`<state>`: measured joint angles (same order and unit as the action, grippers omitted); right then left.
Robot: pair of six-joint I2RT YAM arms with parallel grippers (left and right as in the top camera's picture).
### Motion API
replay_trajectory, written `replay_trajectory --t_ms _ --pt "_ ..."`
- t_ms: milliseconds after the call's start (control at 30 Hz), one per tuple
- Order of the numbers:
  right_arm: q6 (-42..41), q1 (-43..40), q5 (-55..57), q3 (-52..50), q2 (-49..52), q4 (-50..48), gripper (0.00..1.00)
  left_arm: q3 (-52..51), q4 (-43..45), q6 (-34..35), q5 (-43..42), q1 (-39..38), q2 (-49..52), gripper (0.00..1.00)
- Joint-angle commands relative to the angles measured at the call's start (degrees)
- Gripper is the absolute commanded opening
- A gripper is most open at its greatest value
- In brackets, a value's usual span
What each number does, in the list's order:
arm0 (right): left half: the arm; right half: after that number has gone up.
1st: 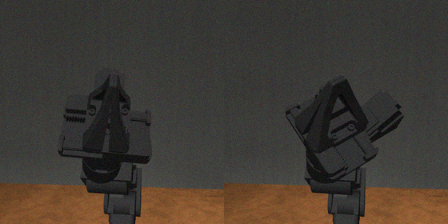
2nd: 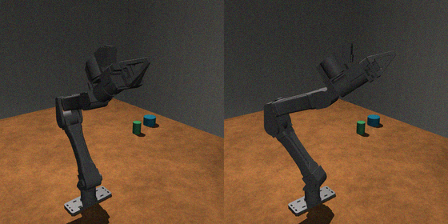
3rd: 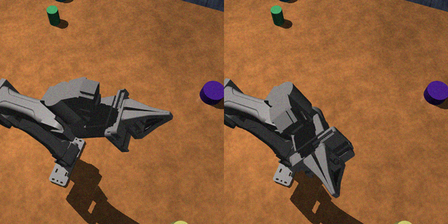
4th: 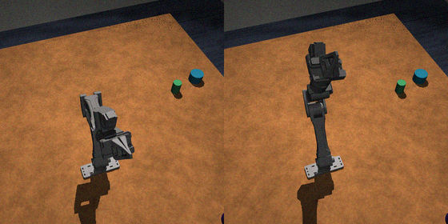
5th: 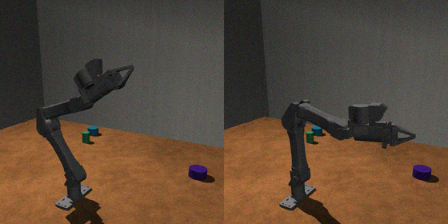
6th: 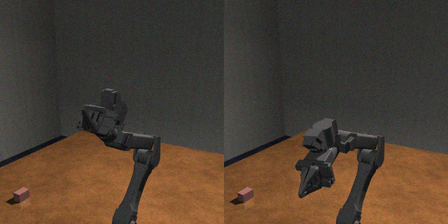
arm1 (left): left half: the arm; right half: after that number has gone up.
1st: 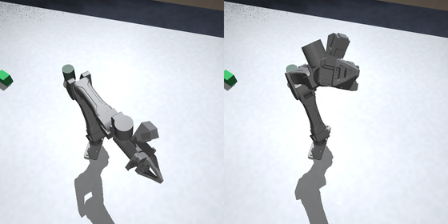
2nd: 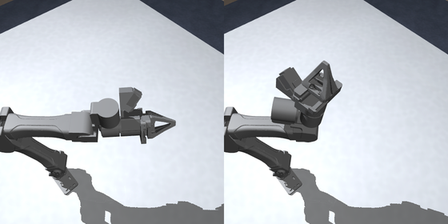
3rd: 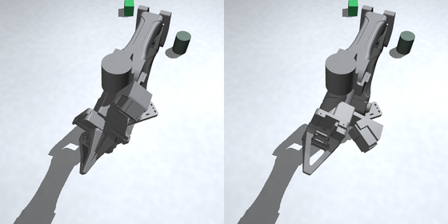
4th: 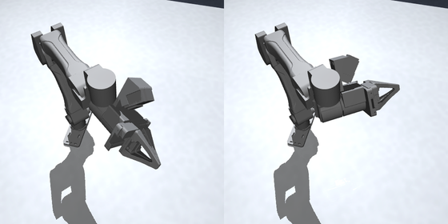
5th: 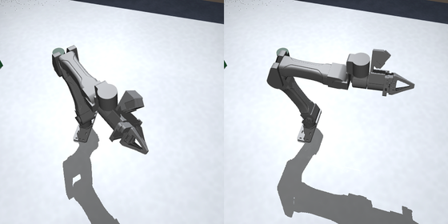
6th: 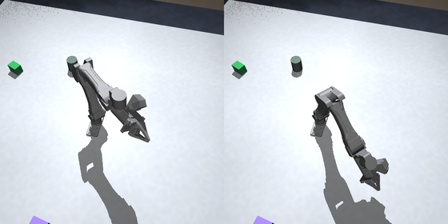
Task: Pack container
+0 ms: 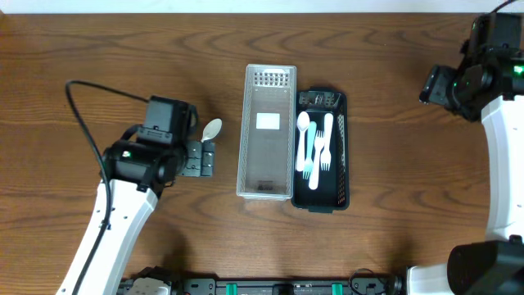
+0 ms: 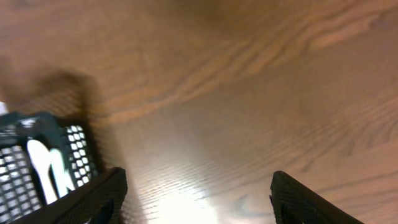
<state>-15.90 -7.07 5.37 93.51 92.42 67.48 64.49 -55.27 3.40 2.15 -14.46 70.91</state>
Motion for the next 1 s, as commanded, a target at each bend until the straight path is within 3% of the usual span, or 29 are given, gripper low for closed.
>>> replay_trajectory --t_ms 0,267,533,967 --pt "0.76 0.26 -1.14 -3.96 0.52 -1.46 0.77 7.3 -1.07 -7.08 -2.29 0.22 3.56 0.98" --pt "0.76 0.39 -2.62 -8.9 0.52 -4.52 0.77 29.49 -12.63 -16.63 -4.74 4.35 22.56 0.98" --pt "0.76 0.39 -2.64 -8.9 0.52 -4.72 0.78 28.98 -9.31 -20.72 -4.72 4.68 33.92 0.98" --pt "0.92 0.39 -2.62 -8.9 0.52 -4.68 0.78 23.08 -1.36 -20.76 -4.72 6.6 46.14 0.98"
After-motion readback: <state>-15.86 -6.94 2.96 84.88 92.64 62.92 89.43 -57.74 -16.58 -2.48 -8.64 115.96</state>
